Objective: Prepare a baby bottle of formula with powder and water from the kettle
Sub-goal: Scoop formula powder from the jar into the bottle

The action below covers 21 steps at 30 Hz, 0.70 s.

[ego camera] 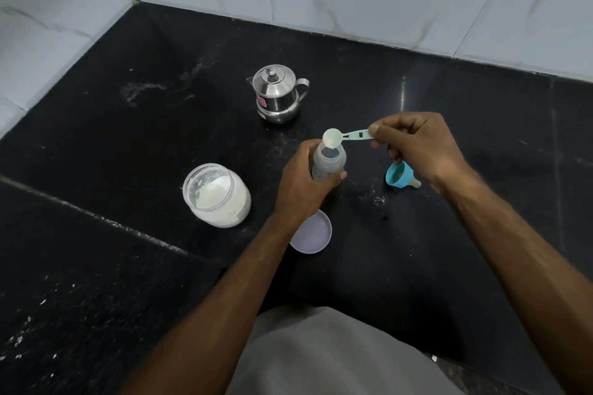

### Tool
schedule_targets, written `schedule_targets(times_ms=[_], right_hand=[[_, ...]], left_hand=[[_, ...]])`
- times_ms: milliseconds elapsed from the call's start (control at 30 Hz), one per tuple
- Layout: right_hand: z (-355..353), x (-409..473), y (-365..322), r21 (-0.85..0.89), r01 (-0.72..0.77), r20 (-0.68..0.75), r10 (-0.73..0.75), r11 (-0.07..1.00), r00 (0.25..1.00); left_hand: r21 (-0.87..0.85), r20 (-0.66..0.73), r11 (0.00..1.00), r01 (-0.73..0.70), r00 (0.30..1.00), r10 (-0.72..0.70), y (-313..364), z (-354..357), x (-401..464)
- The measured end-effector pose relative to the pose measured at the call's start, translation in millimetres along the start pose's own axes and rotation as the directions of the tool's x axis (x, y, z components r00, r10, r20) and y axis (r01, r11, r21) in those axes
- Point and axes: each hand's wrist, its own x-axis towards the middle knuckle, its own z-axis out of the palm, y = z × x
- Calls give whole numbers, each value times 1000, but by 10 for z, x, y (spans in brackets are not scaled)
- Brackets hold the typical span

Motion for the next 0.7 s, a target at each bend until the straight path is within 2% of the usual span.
schedule_targets(times_ms=[300, 500, 700], right_hand=[[-18, -17, -68, -250, 170, 25, -169, 953, 985], [5, -50, -175, -447, 331, 127, -307, 831, 943], [82, -47, -247, -583, 398, 213, -339, 708, 916]], left_hand=[[28, 45, 1000, 9, 999, -10, 26, -70, 30], [24, 59, 1000, 11, 998, -13, 58, -79, 37], [19, 75, 1000, 10, 997, -12, 57, -79, 38]])
